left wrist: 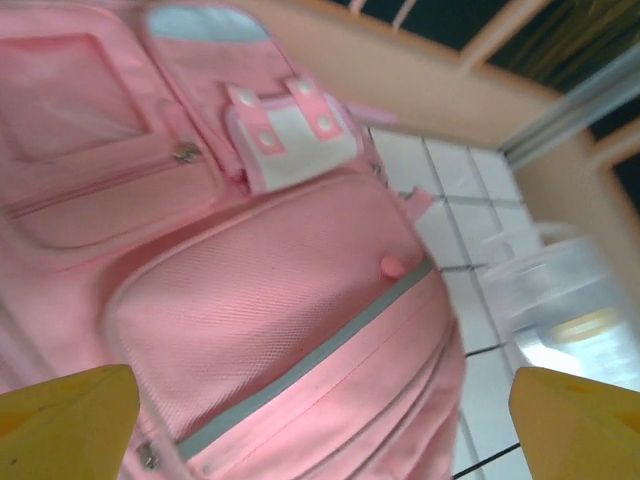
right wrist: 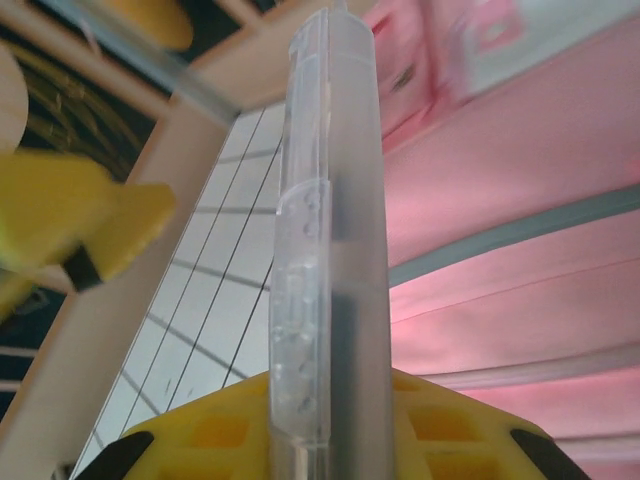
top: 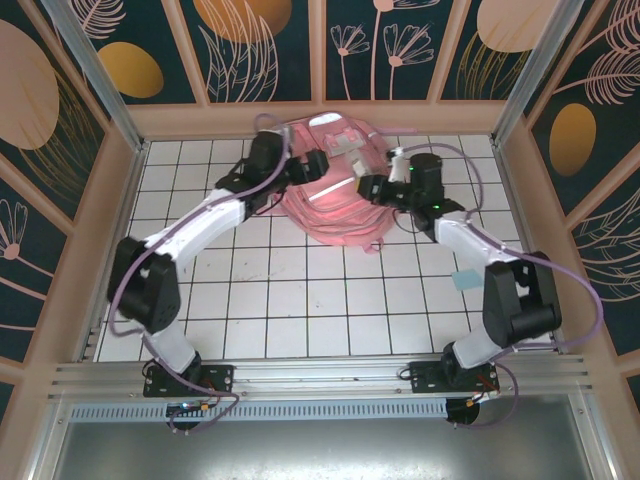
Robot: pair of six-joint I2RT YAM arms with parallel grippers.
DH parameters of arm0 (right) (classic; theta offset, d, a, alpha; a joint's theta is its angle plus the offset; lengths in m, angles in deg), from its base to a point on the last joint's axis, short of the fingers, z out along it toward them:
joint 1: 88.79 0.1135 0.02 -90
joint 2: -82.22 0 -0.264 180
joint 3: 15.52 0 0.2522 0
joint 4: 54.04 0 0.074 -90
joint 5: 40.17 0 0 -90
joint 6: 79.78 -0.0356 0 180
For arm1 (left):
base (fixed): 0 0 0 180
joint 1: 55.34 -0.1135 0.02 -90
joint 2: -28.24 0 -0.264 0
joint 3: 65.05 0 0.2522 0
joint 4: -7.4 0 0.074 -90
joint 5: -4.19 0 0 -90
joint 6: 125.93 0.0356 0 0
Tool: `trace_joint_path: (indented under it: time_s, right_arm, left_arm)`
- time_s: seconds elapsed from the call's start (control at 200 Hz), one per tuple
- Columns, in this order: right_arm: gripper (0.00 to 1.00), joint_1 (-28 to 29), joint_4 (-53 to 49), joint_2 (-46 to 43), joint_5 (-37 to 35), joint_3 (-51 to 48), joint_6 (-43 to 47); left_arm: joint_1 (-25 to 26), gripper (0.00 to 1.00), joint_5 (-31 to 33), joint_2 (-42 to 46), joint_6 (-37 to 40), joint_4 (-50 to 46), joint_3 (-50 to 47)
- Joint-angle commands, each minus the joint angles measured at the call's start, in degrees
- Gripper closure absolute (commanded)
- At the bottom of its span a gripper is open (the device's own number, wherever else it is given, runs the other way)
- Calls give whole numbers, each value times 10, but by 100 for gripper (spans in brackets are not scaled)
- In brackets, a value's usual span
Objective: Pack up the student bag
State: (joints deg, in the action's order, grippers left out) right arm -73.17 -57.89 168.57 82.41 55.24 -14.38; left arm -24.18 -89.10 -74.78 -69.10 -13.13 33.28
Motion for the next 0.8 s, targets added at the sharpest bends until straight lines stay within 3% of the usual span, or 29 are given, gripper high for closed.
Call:
trace_joint_path:
  time_s: [0.0, 0.32, 0.68, 0.795]
  right_arm:
    - [86, -41, -41, -47, -10, -16, -9]
    - [86, -127, -72, -133, -23, -70, -28]
    - [86, -140, -66, -142, -6, -86, -49]
    - [86, -140, -67, -144, -6, -86, -50]
  left_arm:
    - [13, 7, 36, -80, 130, -102, 76]
    - [83, 8, 77, -212, 310, -211, 253]
    - [126, 8, 150, -254, 392, -226, 246]
    - [128, 14, 180, -265, 405, -221, 247]
